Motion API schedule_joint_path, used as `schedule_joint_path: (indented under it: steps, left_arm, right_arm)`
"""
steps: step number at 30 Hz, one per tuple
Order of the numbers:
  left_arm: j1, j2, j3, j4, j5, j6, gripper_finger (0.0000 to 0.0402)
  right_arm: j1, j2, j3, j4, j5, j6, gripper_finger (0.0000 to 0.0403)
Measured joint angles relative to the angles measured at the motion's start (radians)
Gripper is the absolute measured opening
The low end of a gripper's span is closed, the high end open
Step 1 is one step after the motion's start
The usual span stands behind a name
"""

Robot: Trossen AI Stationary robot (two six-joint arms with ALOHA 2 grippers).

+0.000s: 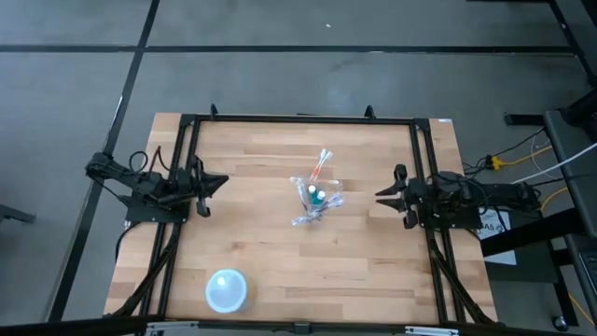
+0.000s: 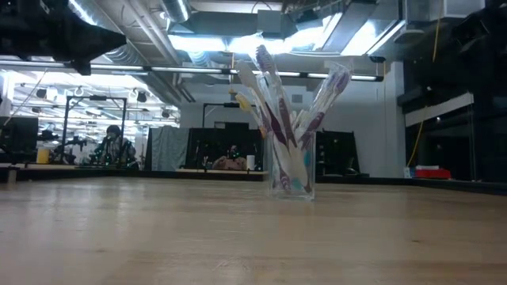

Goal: Pick & Place toothbrushing station
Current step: Return to Home Position

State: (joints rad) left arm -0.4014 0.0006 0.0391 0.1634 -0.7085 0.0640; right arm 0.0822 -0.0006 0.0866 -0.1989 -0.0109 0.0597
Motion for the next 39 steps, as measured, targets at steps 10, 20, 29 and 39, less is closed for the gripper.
schedule_joint_path:
  steps: [10,20,29,39]
  left_arm:
    - [-0.010,0.002,-0.030,0.005,-0.012,0.022,0.0008]
    - [-0.010,0.003,-0.030,-0.097,-0.146,-0.018,0.0008]
    - [-0.010,0.003,-0.030,-0.097,-0.145,0.002,0.0008]
    - [-0.010,0.004,-0.030,-0.096,-0.143,0.002,0.0008]
  right_arm:
    - [0.000,0.000,-0.071,0.214,0.027,0.038,0.0093]
    - [0.000,0.010,-0.070,0.215,0.056,0.100,0.0094]
    - [0.000,0.010,-0.070,0.215,0.052,0.088,0.0094]
    - [0.000,0.010,-0.070,0.215,0.052,0.089,0.0094]
